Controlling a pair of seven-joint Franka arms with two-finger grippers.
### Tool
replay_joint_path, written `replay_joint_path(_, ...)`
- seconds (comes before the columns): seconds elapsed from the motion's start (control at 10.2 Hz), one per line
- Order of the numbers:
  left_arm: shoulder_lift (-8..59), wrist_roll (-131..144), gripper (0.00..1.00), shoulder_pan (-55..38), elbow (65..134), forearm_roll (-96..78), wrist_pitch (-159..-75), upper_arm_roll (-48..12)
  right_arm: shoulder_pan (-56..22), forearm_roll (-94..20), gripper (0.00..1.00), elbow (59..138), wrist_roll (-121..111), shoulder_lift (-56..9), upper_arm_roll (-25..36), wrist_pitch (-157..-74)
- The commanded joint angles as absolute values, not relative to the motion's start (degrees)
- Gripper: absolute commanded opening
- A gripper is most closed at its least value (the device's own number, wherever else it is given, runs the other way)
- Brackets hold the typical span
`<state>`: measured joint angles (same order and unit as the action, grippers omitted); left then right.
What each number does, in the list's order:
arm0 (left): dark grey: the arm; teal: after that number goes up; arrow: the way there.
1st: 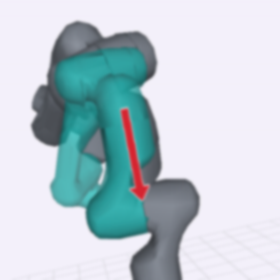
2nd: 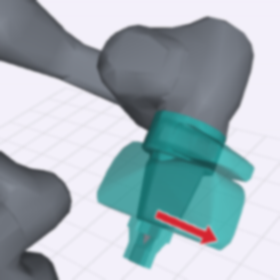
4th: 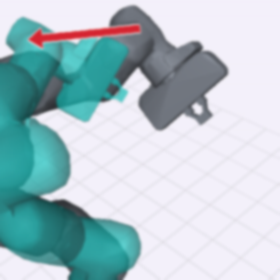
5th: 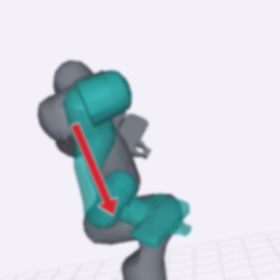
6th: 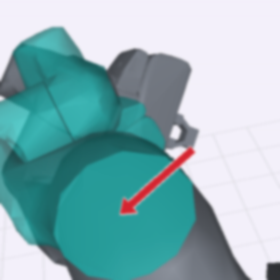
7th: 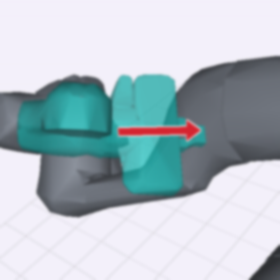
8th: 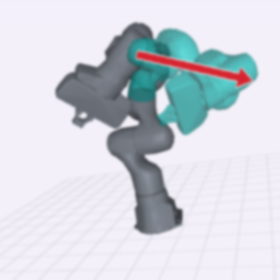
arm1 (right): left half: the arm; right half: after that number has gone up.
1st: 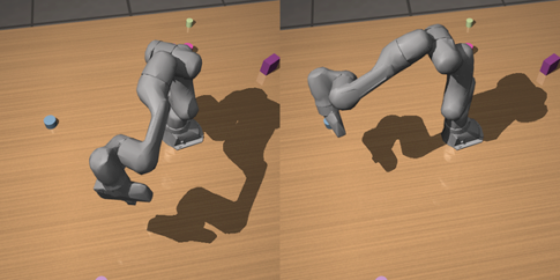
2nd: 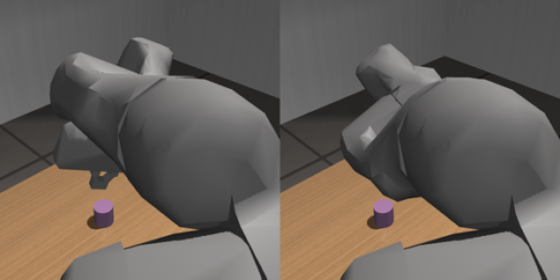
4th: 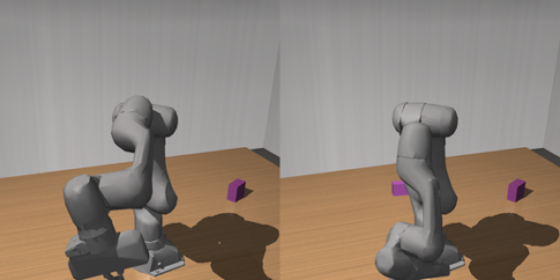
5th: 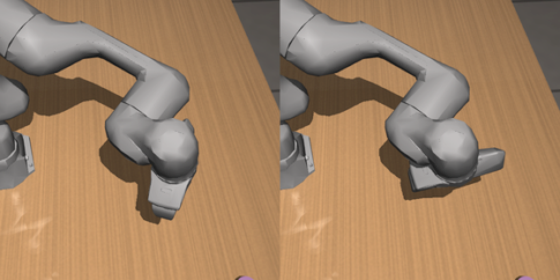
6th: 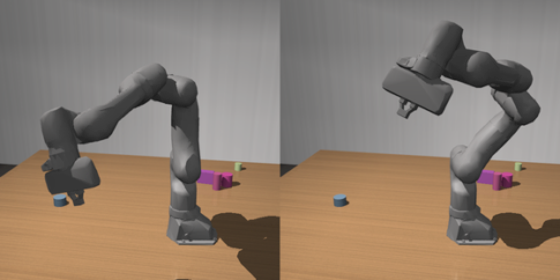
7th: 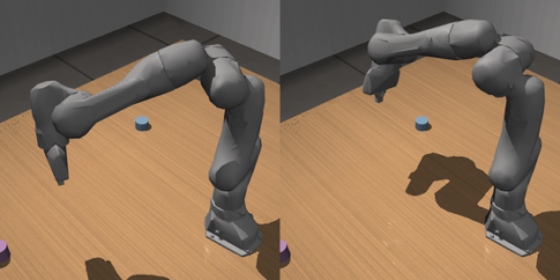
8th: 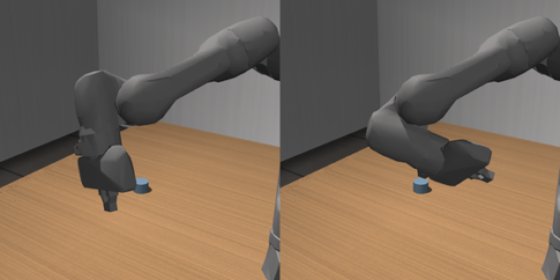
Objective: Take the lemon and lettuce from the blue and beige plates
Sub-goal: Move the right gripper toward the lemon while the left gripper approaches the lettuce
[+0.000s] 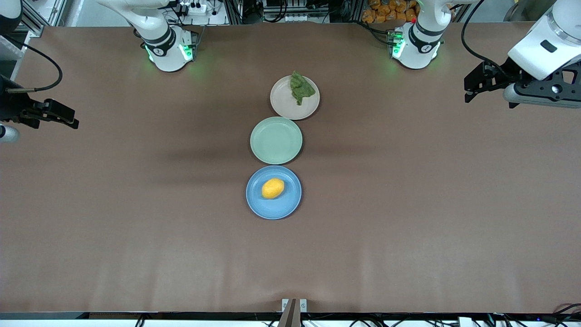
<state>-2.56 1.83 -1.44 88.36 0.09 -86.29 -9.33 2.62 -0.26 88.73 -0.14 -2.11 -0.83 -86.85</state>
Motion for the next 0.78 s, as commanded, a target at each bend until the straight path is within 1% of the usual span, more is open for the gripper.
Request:
replay_joint_path(0.0,-1.93,0.97,1.00,-0.97,86.92,-0.88,-84.99,-9.58,2.99,-0.62,1.00,88.77,0.09,-1.06,-0.53,-86.49)
replay_joint_path(0.29,-0.79,1.23,1.00,-1.93,86.75,-0.88,-85.08,-9.67,3.69,-0.62,1.00,88.51,0.18,-0.70,-0.53,-85.43)
replay_joint_path(0.69,2.71,1.58,1.00,-5.62,86.75,-0.35,-85.08,-9.67,3.96,-0.70,1.00,88.51,0.18,-0.09,-0.53,-84.82)
